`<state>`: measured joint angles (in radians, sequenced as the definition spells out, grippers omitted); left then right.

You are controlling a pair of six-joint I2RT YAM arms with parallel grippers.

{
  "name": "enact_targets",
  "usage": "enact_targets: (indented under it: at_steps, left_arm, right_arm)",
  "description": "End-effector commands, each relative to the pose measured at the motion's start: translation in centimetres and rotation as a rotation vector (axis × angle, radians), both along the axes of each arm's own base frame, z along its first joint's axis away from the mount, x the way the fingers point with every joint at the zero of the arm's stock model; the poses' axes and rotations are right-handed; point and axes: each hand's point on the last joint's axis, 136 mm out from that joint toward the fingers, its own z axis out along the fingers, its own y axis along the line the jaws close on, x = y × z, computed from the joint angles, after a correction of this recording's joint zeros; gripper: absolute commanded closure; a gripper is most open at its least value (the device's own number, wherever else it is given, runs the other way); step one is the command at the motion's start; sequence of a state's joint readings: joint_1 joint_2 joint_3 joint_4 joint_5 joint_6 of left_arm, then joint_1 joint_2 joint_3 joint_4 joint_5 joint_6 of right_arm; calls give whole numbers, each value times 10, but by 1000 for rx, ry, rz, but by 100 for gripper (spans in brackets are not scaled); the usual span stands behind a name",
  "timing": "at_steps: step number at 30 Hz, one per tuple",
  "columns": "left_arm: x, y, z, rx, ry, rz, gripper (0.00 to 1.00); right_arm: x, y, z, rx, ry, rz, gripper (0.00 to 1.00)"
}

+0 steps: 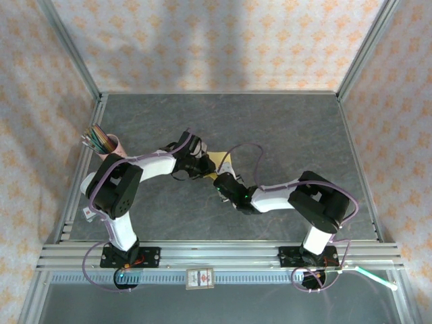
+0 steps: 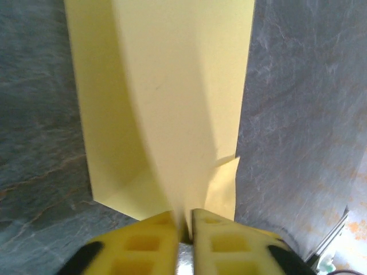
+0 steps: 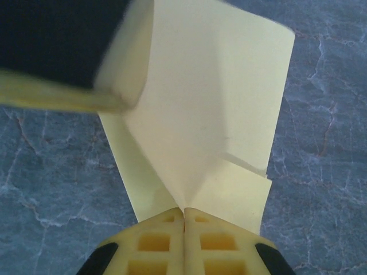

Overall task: Fold a paper plane with a square sheet of paper (pick it up from the middle)
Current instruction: Fourth fold the wing at the center of the table.

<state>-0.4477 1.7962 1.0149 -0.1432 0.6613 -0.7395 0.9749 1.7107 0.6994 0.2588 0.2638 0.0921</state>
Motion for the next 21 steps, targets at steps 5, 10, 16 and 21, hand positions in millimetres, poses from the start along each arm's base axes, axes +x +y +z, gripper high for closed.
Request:
enact_targets:
  at_steps: [5,10,16,21]
  left_arm:
    - [17,26,46,32,-166,77,63]
    - [16,22,40,-27,-167,106,68]
    - [24,16,43,-59,-187,109,73]
    - [22,25,51,-44,-221,152,74]
  right_arm:
    - [-18,3,11,140,32,80,100]
    - [-27,6,23,258,61,135,100]
    - [-36,10,22,350,130,165,100]
    - [-37,6,21,445,176,125,100]
